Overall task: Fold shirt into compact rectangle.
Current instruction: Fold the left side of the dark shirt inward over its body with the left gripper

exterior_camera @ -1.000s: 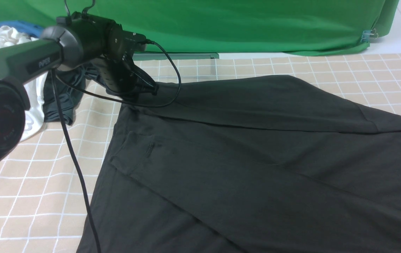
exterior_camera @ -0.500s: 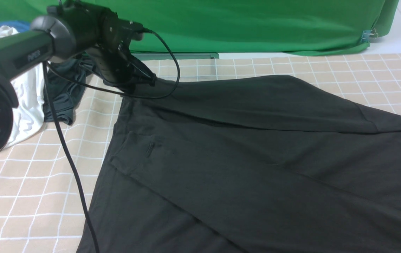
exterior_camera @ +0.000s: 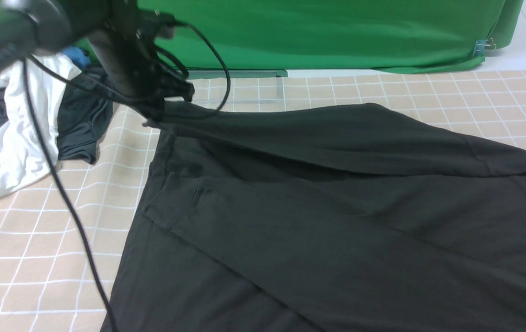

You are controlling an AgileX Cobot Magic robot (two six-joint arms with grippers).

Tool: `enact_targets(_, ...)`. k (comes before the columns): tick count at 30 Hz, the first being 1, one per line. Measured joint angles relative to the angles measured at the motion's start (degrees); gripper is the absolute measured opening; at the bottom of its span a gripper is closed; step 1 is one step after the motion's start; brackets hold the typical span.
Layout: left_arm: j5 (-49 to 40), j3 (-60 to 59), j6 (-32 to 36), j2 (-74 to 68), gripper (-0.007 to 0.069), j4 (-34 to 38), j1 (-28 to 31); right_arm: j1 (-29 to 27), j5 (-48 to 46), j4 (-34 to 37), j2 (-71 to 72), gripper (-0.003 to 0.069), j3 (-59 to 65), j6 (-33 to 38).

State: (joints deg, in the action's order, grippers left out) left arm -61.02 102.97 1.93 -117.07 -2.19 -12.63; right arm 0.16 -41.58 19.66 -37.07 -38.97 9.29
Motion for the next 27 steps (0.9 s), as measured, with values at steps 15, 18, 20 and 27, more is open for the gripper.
enact_targets(15, -4.7, -19.1, -4.6, 11.7, 0.0036, 2.6, 0.0, 0.0, 0.0, 0.0, 0.0, 0.0104, 0.0, 0.0)
enact_targets(18, -3.4, -24.5, -6.3, 16.1, 0.0036, 2.7, 0.0, 0.0, 0.0, 0.0, 0.0, 0.0111, 0.0, 0.0)
enact_targets(20, -3.0, -27.3, -7.3, 18.0, 0.0036, 2.8, 0.0, 0.0, 0.0, 0.0, 0.0, 0.0113, 0.0, 0.0)
enact_targets(27, 0.4, -35.6, -8.0, 19.2, 0.0036, 3.9, 0.0, 0.0, 0.0, 0.0, 0.0, 0.0123, 0.0, 0.0)
